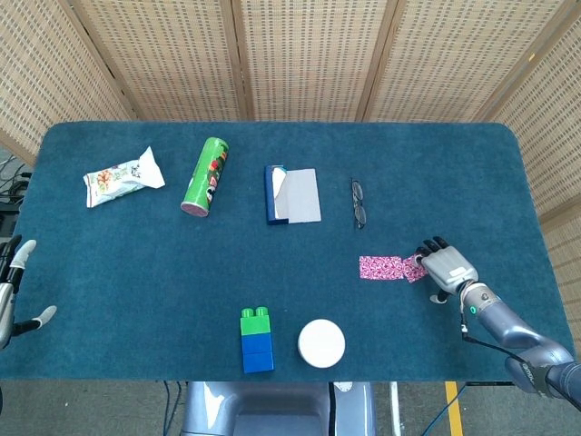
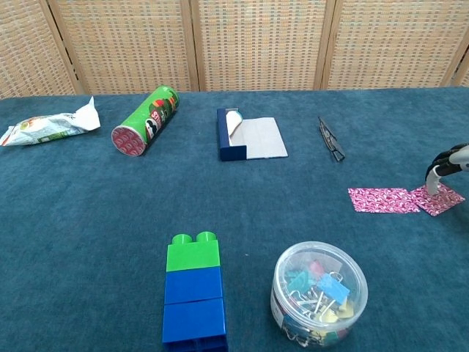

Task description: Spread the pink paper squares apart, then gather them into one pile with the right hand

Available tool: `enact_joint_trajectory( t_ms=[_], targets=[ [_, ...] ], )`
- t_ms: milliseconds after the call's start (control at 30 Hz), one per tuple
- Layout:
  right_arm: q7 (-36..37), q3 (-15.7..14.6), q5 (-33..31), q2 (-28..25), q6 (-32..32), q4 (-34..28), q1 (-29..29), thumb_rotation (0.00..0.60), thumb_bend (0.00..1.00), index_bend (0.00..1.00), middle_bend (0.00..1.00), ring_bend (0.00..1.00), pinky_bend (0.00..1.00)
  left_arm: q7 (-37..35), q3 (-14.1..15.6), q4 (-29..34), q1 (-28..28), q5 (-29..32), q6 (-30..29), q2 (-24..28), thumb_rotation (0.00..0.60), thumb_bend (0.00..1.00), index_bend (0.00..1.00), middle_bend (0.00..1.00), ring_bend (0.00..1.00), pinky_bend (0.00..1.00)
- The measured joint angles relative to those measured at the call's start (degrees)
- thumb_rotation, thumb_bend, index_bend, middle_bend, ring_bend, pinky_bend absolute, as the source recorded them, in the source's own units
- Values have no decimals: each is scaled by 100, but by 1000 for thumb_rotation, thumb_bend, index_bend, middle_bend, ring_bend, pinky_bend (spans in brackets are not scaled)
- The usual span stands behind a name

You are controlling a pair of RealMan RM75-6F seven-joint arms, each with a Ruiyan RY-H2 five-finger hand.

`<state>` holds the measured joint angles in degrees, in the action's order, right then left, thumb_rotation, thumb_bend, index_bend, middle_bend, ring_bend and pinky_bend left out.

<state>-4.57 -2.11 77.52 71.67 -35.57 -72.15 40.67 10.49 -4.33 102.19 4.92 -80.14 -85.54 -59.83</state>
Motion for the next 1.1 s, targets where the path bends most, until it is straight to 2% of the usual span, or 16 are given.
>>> enact_joint_trajectory(
  t_ms=[333,733,1100],
  targets=[
    [-108,55,115,-116,-62,-535,98,600,227,257,157,0,10,-38,11,-36,5,-10,25,-13,600,175,36,0,0,0],
    [-217,106,63,88,158,-476,286,600,232,257,157,0,10,-182,29,-129,-51,32,13,5,600,175,36,0,0,0],
    [-263,20,113,110,163,-520,286,600,231,263,160,0,10,-228,32,-152,-35,15,56,4,600,175,36,0,0,0]
  ],
)
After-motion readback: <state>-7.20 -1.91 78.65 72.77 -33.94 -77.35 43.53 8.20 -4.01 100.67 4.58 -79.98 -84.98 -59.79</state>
